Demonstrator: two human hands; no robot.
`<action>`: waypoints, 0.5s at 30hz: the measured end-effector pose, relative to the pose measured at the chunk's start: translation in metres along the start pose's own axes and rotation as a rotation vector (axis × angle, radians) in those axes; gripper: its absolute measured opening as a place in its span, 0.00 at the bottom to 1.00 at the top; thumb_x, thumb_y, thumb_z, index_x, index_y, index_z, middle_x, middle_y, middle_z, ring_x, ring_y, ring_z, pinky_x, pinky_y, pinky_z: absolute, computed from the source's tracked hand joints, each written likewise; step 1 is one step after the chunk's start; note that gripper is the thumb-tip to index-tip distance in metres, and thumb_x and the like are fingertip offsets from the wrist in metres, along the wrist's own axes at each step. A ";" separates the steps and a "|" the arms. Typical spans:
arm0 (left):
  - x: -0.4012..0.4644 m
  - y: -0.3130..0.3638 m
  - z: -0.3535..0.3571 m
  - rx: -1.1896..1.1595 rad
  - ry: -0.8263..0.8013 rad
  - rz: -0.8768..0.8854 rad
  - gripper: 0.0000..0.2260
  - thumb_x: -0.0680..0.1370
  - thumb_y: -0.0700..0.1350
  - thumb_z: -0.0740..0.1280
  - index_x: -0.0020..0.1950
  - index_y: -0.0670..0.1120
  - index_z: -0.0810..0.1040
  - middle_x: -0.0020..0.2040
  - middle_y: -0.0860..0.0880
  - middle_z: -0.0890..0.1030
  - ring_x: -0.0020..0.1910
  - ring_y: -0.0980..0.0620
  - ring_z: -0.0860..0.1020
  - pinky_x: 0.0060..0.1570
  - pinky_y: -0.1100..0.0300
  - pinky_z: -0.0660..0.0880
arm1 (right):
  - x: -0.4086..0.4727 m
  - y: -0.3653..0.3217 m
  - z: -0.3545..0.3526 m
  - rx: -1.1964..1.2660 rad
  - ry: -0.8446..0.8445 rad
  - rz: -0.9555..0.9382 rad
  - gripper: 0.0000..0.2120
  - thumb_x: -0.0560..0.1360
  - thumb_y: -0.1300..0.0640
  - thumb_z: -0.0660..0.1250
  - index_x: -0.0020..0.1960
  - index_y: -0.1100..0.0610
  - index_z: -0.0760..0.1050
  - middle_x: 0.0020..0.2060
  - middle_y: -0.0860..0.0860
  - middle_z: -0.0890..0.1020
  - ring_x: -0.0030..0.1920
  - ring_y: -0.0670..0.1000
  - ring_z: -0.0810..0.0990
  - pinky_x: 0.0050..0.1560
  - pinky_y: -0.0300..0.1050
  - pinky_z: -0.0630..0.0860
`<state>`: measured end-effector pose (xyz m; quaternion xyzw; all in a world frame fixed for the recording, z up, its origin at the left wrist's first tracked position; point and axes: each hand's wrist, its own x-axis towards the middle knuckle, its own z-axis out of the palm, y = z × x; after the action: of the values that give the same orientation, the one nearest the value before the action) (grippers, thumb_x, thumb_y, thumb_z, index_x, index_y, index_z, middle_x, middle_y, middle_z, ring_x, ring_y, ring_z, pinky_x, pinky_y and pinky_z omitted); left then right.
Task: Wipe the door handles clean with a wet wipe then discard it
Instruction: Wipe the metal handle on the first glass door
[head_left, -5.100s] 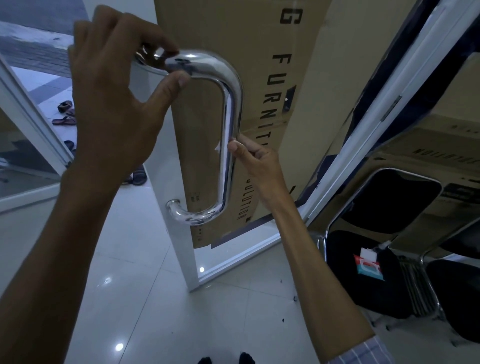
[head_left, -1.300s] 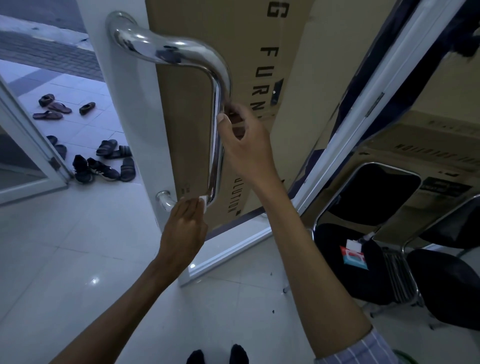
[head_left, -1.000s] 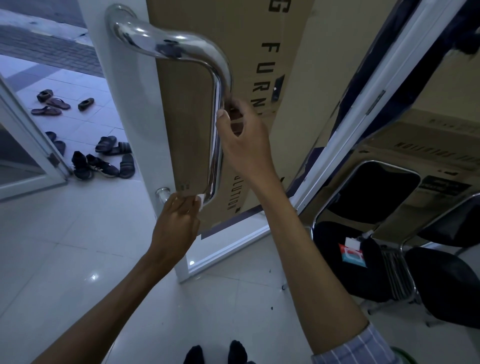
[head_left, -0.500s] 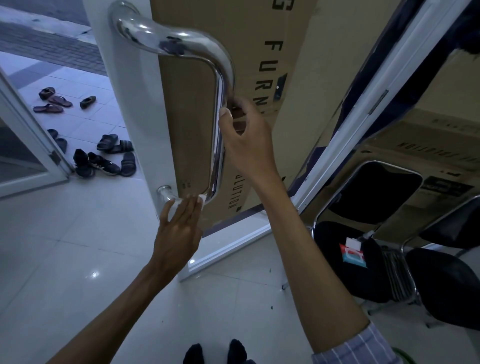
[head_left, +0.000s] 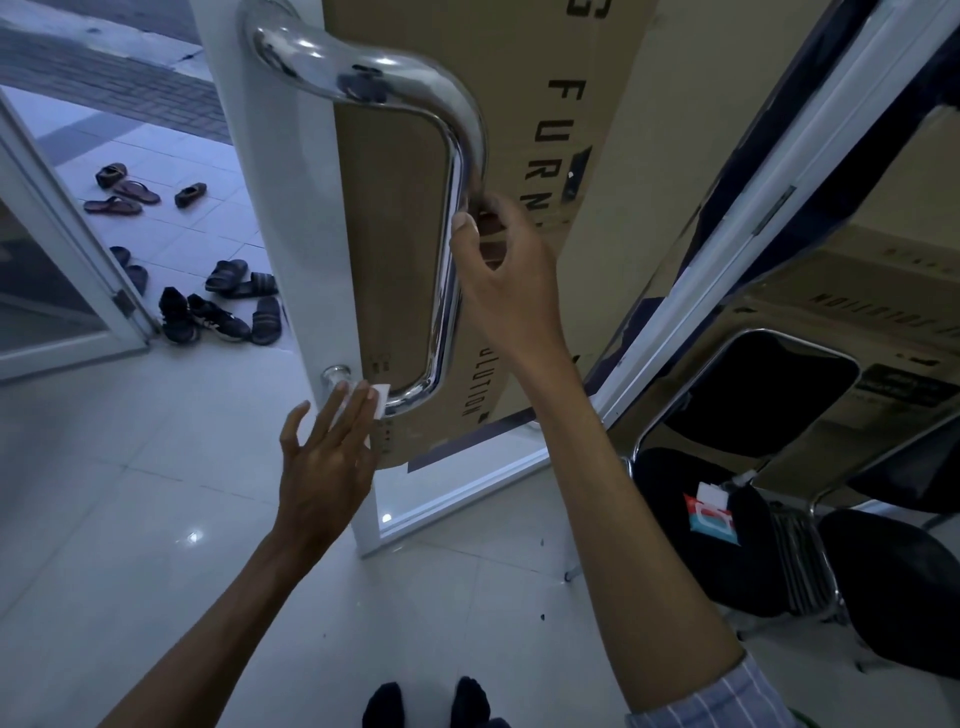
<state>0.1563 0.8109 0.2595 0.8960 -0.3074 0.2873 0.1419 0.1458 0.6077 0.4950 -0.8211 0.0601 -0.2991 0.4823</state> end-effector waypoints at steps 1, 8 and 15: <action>0.000 -0.002 0.000 -0.006 -0.002 -0.016 0.26 0.81 0.45 0.64 0.79 0.40 0.68 0.80 0.43 0.68 0.81 0.44 0.64 0.77 0.38 0.55 | 0.000 0.001 0.000 0.000 0.000 -0.001 0.12 0.85 0.52 0.63 0.66 0.54 0.77 0.54 0.49 0.82 0.51 0.44 0.81 0.49 0.37 0.81; -0.001 -0.010 0.004 -0.030 -0.005 0.005 0.26 0.81 0.45 0.64 0.80 0.41 0.69 0.79 0.44 0.69 0.81 0.44 0.64 0.78 0.40 0.56 | -0.001 0.000 -0.001 0.020 0.006 -0.004 0.11 0.85 0.53 0.64 0.65 0.53 0.77 0.54 0.49 0.82 0.52 0.44 0.82 0.50 0.38 0.81; 0.000 -0.015 0.006 -0.127 -0.007 -0.059 0.26 0.80 0.43 0.64 0.78 0.38 0.70 0.78 0.41 0.70 0.78 0.43 0.70 0.76 0.43 0.60 | -0.001 -0.001 -0.001 0.021 -0.005 0.002 0.11 0.85 0.53 0.63 0.66 0.54 0.77 0.54 0.49 0.82 0.52 0.44 0.82 0.48 0.34 0.80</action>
<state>0.1686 0.8196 0.2536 0.8949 -0.2990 0.2597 0.2055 0.1444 0.6078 0.4953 -0.8167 0.0567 -0.2971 0.4914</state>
